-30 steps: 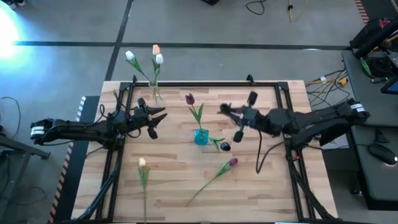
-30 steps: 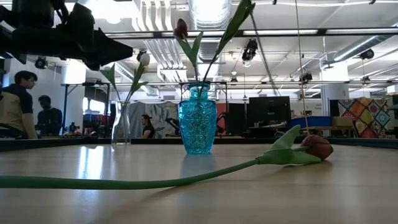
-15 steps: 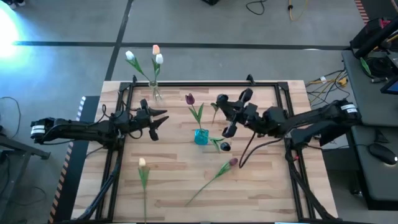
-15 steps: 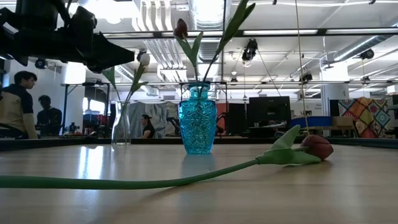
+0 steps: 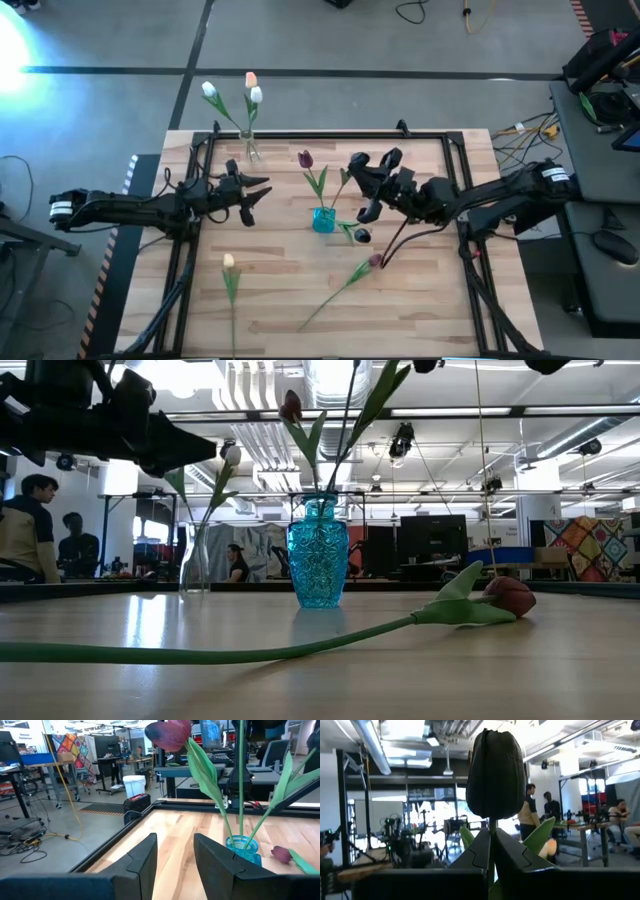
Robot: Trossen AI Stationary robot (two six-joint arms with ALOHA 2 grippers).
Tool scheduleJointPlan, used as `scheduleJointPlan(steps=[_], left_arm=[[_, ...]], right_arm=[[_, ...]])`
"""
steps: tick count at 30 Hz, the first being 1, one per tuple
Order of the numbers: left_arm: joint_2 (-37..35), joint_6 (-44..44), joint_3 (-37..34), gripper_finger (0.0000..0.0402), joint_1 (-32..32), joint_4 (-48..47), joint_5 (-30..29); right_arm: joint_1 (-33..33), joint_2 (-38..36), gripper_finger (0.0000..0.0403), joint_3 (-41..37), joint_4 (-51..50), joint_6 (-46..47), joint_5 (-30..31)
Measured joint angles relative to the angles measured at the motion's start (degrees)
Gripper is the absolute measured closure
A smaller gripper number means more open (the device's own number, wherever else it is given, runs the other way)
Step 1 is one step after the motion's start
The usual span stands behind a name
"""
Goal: Sort flowers into vase by color
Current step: Put the black flower into the blue vase
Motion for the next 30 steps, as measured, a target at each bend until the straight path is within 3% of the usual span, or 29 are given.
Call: scheduleJointPlan(steps=[30], left_arm=[[0.0,-0.3,0.0,0.0287,0.0,-0.1,0.0]], right_arm=[[-0.4,10.3,0.0394,0.7,2.9,-2.3,0.1]])
